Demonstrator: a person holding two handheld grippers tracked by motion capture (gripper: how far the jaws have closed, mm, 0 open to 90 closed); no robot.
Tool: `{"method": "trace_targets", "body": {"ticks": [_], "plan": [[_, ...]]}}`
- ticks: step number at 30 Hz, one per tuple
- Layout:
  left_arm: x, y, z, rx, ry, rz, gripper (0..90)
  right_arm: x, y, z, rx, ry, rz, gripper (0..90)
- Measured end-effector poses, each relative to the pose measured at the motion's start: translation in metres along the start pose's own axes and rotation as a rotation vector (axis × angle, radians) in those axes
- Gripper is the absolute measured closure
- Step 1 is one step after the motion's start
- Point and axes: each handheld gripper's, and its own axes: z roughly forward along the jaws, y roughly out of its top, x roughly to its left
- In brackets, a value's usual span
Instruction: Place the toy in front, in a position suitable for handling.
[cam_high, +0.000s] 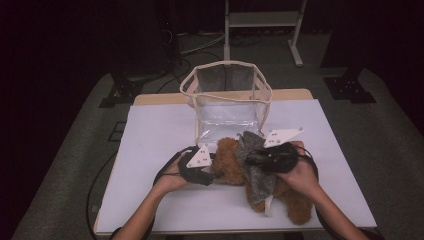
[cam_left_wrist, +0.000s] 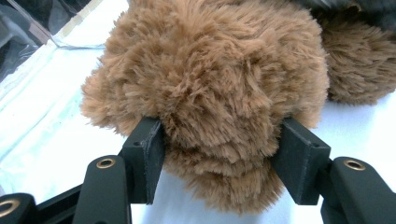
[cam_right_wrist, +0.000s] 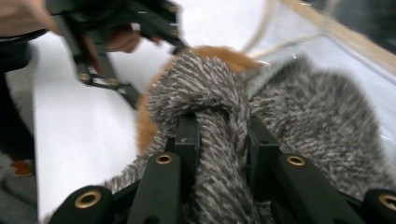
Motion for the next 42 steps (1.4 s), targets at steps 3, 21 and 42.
{"method": "trace_targets", "body": {"ticks": [3, 21, 42], "plan": [[-0.001, 0.001, 0.0, -0.001, -0.004, 0.001, 39.2, -0.01, -0.006, -0.01, -0.01, -0.028, 0.044, 70.2], [0.001, 0.016, -0.001, -0.033, -0.056, 0.021, 32.1, -0.007, -0.009, -0.015, 0.008, 0.018, 0.066, 69.9], [0.002, 0.039, 0.01, 0.002, -0.147, 0.073, 27.9, -0.017, -0.022, -0.03, 0.008, 0.088, 0.107, 69.3]]}}
